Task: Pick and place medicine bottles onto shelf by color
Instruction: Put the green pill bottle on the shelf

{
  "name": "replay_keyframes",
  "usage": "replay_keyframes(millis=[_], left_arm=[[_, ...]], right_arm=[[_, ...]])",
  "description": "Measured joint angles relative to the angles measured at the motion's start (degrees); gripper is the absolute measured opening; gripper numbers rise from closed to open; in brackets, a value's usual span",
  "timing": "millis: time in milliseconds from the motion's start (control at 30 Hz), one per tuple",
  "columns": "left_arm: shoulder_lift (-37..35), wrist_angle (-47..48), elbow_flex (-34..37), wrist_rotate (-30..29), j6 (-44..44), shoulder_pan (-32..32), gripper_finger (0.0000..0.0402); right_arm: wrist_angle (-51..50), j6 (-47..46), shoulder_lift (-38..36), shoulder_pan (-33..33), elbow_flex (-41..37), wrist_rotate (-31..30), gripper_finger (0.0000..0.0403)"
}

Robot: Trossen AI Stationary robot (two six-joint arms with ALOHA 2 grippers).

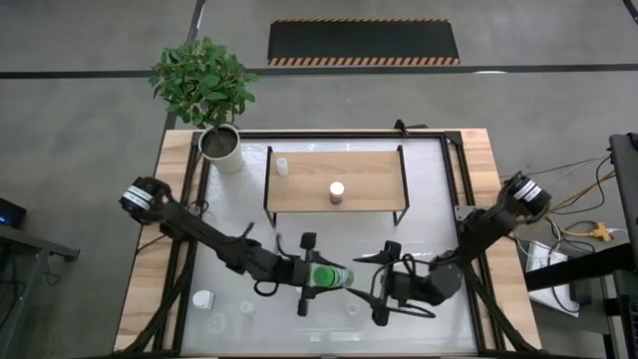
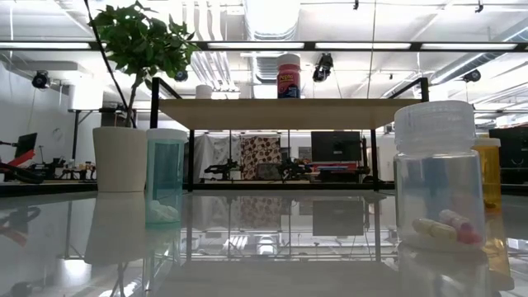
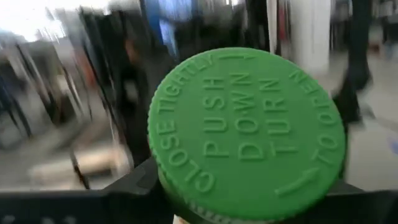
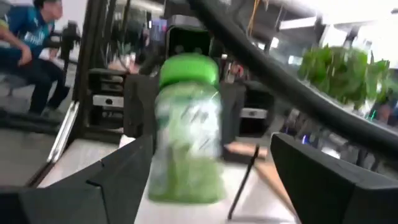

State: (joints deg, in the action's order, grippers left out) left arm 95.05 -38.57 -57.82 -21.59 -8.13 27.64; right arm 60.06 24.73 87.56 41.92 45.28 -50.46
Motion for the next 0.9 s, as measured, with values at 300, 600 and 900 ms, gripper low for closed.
replay_keyframes(millis=[300,600,900], left_arm=[[-4.76,33.29,0.05,-0.01,22.6,-0.12,0.0173],[-3.68,32.92,-0.63,-1.68,19.73,-0.71,0.0175],[-4.0,31.61,-1.68,-2.55,15.42,-0.75,0.0175]], right_arm=[[-39.25,-29.4,-12.88,-3.56,2.28,10.48,0.0324],[-43.78,-30.12,-8.12,-10.4,10.16,22.66,0.0314],[-57.35,-30.68,0.12,-13.08,22.38,20.52,0.0297]])
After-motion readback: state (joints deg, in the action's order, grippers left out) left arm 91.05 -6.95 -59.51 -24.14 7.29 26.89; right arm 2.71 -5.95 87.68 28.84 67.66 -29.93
